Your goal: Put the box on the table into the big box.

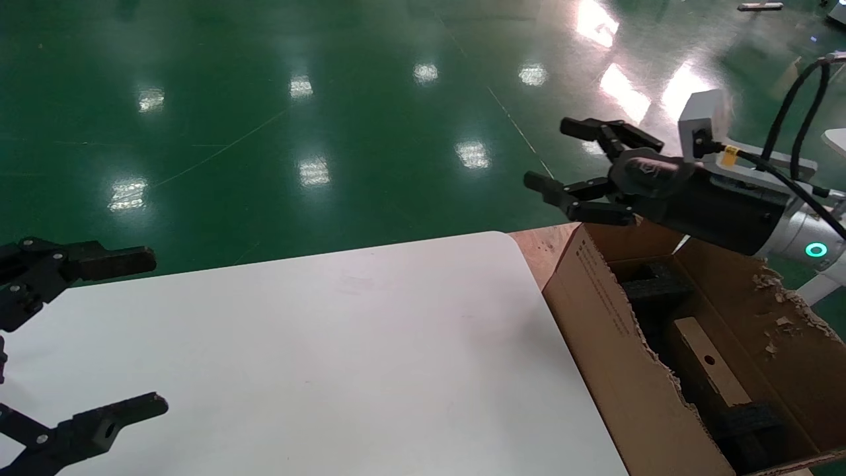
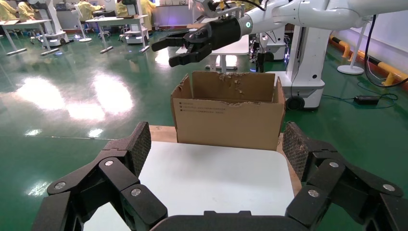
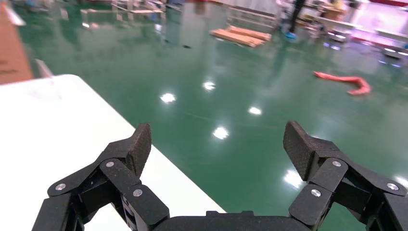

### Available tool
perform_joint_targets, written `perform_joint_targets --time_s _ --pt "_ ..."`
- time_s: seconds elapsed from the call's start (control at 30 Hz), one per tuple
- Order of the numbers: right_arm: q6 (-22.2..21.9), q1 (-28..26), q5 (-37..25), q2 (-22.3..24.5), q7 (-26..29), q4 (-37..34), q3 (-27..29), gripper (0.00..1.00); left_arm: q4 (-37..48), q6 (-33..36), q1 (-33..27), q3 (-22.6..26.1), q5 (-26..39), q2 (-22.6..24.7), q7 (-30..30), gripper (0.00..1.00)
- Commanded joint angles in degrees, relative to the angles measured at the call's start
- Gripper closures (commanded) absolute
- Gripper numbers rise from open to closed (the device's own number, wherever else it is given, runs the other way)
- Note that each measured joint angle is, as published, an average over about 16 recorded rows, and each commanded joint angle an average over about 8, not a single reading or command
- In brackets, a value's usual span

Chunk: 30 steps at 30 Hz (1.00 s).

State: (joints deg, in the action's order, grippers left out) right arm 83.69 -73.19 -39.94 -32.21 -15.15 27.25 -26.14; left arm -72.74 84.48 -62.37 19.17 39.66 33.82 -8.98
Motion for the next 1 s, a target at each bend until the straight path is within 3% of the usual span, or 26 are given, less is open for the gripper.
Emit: perform_joint_targets --time_s 0.03,1.0 --pt "0.12 0.71 -0.12 -0.17 1.59 2.85 0.62 0.0 0.0 0.0 0.0 0.0 0.0 0.0 0.0 0.0" --pt "1.87 10.85 -1.79 -2.62 24.18 43.25 9.45 0.0 0.0 -0.01 -0.01 0.03 -0.02 -0.01 0.02 0.0"
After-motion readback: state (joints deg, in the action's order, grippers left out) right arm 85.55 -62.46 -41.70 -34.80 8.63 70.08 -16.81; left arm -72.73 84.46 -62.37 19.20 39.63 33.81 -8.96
